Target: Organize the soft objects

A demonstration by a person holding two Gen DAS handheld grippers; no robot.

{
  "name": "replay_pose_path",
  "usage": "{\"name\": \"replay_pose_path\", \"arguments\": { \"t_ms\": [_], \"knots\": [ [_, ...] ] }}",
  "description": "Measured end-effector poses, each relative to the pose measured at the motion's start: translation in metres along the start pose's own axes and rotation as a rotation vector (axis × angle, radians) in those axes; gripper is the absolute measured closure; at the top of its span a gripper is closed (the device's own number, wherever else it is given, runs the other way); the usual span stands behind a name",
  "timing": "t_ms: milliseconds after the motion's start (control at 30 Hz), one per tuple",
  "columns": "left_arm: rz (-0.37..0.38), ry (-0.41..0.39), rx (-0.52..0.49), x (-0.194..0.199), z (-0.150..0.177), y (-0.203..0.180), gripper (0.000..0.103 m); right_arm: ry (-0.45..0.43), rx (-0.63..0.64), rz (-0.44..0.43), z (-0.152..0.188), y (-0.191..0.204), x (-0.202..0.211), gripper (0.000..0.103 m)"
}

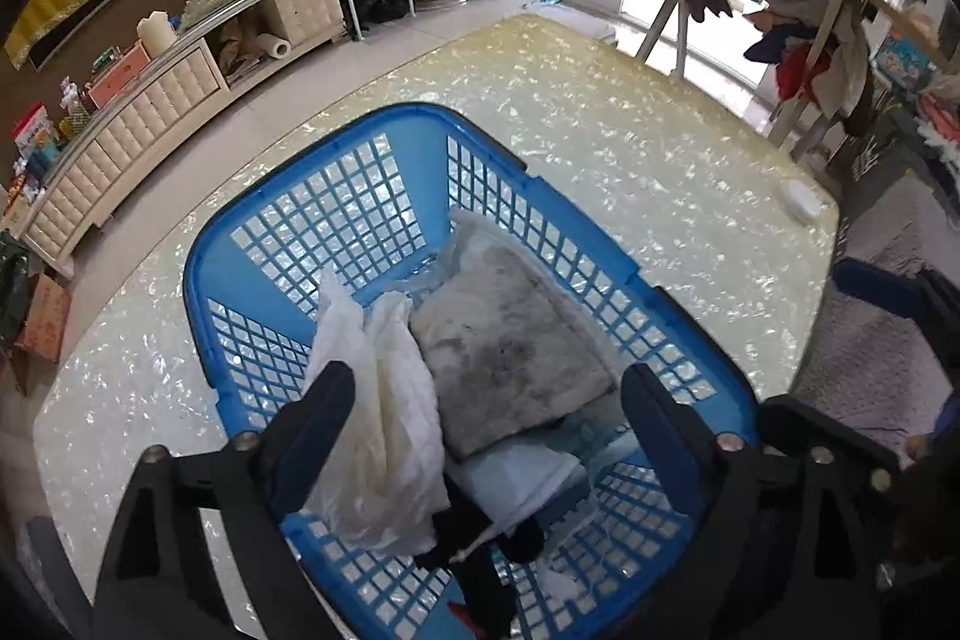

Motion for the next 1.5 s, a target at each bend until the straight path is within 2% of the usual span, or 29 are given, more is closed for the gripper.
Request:
{"name": "replay_pose_path", "arguments": {
  "t_ms": [100, 200, 333, 500, 633, 833, 1167, 1367, 1500],
  "knots": [
    [0.025, -0.022, 0.014, 0.014, 0.001, 0.004, 0.012, -0.009, -0.001, 0.008, 0.0, 0.002, 0.005, 0.0],
    [0.01, -0.05, 0.006, 0.031, 0.004, 0.004, 0.0, -0.026, 0.01, 0.004, -0.003, 0.01, 0.015, 0.0],
    [-0.051, -0.106, 0.01, 0.056, 0.009, 0.011, 0.001, -0.048, 0.024, 0.003, -0.006, 0.021, 0.027, 0.0],
    [-0.064, -0.183, 0.096, 0.092, 0.023, 0.031, 0.001, -0.07, 0.053, -0.01, -0.007, 0.044, 0.039, 0.0],
    [-0.083, -0.225, 0.14, 0.115, 0.042, 0.047, 0.001, -0.111, 0.117, 0.022, -0.008, 0.065, 0.048, 0.0],
    [-0.095, -0.275, 0.21, 0.141, 0.072, 0.071, 0.001, -0.121, 0.157, 0.009, -0.002, 0.089, 0.049, 0.0],
    [-0.103, -0.299, 0.325, 0.163, 0.128, 0.106, 0.0, -0.13, 0.234, -0.031, 0.009, 0.132, 0.045, 0.0],
    [-0.163, -0.327, 0.39, 0.186, 0.161, 0.13, 0.001, -0.138, 0.273, -0.084, 0.013, 0.157, 0.044, 0.0],
    [-0.218, -0.383, 0.425, 0.214, 0.175, 0.143, 0.001, -0.188, 0.306, -0.122, 0.008, 0.176, 0.053, 0.0]
  ]
}}
Point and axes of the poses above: each gripper's, at about its wrist camera, not at the fingertips, and x roughly against the way its jaws point, y to its left, z to its underside, the point moved 8 cm from there along -x, roughly the way its jaws point, and after that the axes turned 4 degrees about -z, right-handed, at the moved point
